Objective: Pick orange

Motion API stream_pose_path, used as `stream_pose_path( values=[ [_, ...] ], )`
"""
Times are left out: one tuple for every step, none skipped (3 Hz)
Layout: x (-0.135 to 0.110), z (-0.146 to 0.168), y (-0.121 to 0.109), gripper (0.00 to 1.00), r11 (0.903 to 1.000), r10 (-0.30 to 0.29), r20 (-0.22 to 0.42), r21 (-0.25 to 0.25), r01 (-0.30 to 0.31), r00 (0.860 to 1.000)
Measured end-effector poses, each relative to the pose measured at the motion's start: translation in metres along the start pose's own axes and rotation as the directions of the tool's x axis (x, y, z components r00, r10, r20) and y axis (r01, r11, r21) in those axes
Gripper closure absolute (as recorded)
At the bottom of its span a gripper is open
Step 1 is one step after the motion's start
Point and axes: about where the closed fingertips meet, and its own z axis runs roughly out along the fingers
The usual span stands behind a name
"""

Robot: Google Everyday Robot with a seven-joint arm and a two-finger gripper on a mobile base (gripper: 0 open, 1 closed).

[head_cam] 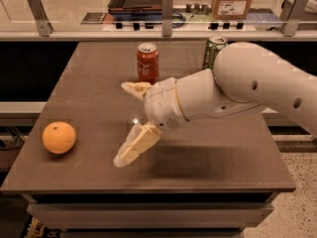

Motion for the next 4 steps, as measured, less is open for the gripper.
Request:
stream_pose_path(
  values=[
    [-0.001, 0.033, 0.006, 0.0, 0.999, 0.017, 0.033, -0.042, -0.016, 0.999],
    [-0.004, 0.062, 0.013, 0.0, 0.9965, 0.042, 0.079, -0.075, -0.036, 0.996],
    [-0.015, 0.084, 0.019, 0.0, 0.9952, 0.052, 0.136, -0.09, -0.04, 0.989],
    [-0.024, 0.103, 0.022, 0.0, 0.9948, 0.059, 0.181, -0.093, -0.042, 0.982]
  ],
)
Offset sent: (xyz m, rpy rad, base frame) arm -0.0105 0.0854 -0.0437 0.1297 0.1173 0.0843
